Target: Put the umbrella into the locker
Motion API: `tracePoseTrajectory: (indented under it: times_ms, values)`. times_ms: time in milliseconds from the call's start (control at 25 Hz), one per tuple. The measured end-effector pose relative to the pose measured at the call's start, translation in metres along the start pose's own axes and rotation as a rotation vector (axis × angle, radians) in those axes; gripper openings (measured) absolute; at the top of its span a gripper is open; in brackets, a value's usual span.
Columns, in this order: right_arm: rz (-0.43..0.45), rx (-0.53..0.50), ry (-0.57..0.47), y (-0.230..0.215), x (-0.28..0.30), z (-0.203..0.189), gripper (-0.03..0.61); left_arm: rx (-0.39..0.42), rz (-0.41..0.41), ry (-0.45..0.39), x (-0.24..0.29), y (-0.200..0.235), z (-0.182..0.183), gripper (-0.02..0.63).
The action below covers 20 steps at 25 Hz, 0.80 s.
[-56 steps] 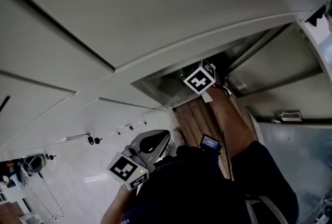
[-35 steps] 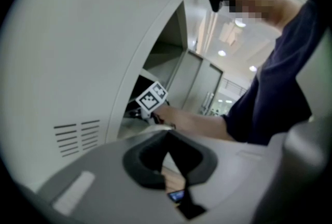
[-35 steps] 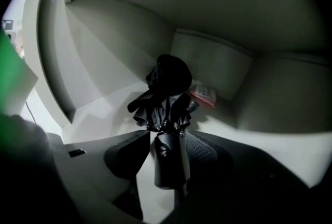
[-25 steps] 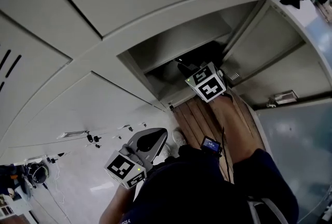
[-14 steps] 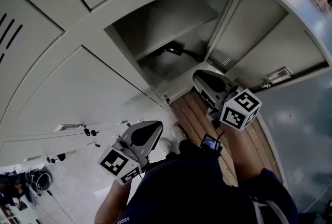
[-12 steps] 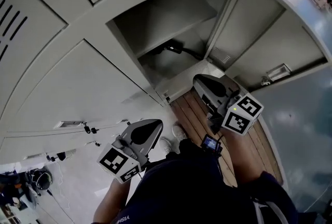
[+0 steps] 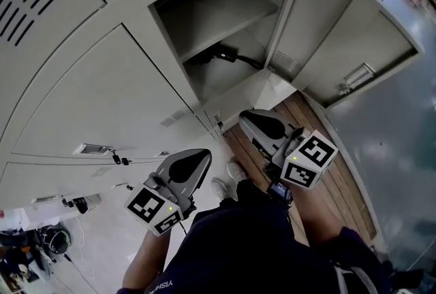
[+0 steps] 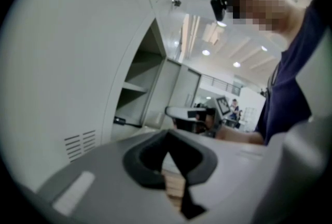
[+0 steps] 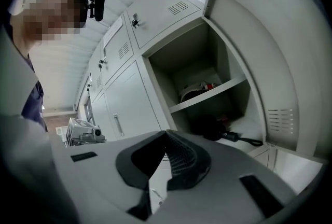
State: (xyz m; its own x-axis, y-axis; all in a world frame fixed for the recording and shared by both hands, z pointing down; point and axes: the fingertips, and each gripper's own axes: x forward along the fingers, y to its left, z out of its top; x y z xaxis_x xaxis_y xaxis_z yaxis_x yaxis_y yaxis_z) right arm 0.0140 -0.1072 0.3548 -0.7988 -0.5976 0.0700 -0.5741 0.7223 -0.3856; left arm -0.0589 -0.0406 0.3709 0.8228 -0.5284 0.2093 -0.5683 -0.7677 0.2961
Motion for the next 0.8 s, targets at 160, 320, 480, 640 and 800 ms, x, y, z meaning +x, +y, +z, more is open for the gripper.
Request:
tracePoseTrajectory:
  times_ms: [160,320,480,640,800]
  values:
    - [0.002,-0.041,0.018,0.011,0.0,-0.002,0.008,0.001,-0.005,-0.01,-0.004,-0.004,0.0,0.003]
    - [0.007,-0.06,0.04,0.017,0.002,-0.006,0.008,-0.002,-0.007,-0.015,-0.006,-0.006,-0.002,0.003]
    - [0.018,-0.058,0.062,0.019,0.004,-0.011,0.008,-0.004,-0.009,-0.016,-0.005,-0.007,-0.002,0.003]
    - [0.023,-0.066,0.071,0.018,0.005,-0.013,0.008,-0.004,-0.008,-0.016,-0.004,-0.006,-0.002,0.003]
    - [0.03,-0.078,0.077,0.019,0.007,-0.011,0.008,-0.005,-0.006,-0.016,-0.002,-0.006,-0.002,0.003]
